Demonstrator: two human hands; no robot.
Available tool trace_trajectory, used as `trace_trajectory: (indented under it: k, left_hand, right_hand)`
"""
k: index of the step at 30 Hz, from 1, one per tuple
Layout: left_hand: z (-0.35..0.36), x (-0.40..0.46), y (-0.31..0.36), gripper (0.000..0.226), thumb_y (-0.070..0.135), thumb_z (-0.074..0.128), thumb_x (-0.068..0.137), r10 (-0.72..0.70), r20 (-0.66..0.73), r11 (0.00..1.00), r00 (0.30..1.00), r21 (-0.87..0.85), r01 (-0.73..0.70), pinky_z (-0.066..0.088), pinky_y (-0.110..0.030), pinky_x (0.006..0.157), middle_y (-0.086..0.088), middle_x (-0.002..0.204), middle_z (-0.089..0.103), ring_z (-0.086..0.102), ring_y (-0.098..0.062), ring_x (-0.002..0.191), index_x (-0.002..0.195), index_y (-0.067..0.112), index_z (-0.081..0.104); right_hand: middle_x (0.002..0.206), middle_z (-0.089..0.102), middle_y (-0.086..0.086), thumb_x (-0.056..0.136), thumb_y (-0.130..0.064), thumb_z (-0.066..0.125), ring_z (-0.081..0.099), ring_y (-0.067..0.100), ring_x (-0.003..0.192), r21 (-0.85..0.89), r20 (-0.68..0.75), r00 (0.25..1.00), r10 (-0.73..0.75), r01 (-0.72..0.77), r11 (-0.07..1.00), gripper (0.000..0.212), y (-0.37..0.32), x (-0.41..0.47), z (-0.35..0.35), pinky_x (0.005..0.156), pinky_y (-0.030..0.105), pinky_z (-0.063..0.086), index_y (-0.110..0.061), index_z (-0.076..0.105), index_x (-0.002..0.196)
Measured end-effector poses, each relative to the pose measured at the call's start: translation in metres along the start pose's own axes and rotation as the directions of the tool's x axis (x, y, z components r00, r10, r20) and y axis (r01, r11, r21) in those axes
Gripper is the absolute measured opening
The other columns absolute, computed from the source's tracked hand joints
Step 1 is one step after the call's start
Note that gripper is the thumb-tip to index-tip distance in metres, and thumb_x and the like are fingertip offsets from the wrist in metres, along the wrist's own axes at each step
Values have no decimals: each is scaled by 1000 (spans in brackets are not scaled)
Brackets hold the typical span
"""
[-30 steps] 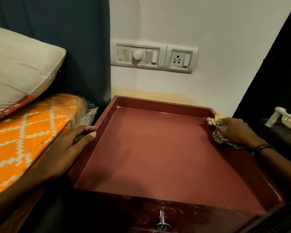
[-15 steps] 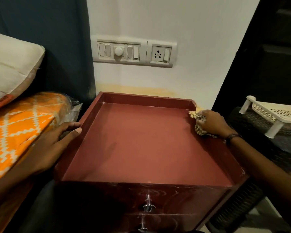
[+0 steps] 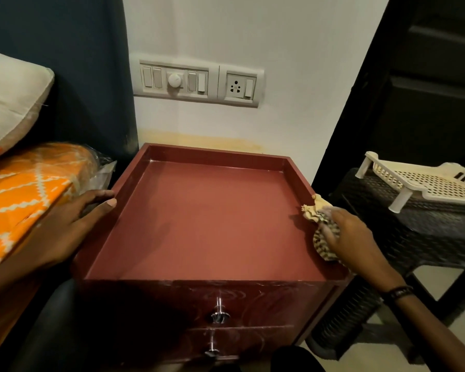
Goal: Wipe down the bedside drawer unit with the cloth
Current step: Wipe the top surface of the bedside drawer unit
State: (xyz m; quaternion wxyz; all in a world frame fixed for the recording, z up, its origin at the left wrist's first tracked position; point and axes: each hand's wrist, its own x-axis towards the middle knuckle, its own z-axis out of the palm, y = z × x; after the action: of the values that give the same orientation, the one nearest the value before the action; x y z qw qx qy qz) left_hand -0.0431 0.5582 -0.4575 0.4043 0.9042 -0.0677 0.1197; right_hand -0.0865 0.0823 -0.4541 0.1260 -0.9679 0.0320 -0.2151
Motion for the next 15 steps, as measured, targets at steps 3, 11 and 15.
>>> trace_trajectory:
  k: [3,11,15]
  left_hand:
    - [1,-3,0,49,75,41,80,13,17,1000,1000,1,-13,40,-49,104,-1,130,60,55,-26,120,119,48,55]
    - [6,-5,6,48,76,38,74,22,0,999,1000,-25,-22,43,-48,102,-3,133,58,56,-23,118,113,52,52]
    - [7,-3,2,46,71,41,80,19,1,1000,1000,11,-19,43,-49,102,-4,135,57,55,-25,119,118,48,53]
  right_hand:
    - [125,61,8,91,-16,61,58,30,110,2,-50,998,-43,43,999,32,7,-31,-5,89,43,50,-6,62,122]
    - [99,69,23,33,1,90,67,46,92,-544,98,902,-420,401,737,63,-1,-83,-28,57,46,58,6,72,93]
    - [81,70,25,14,-7,93,68,47,80,-587,321,853,-411,520,621,58,-11,-71,-27,51,53,56,3,75,68]
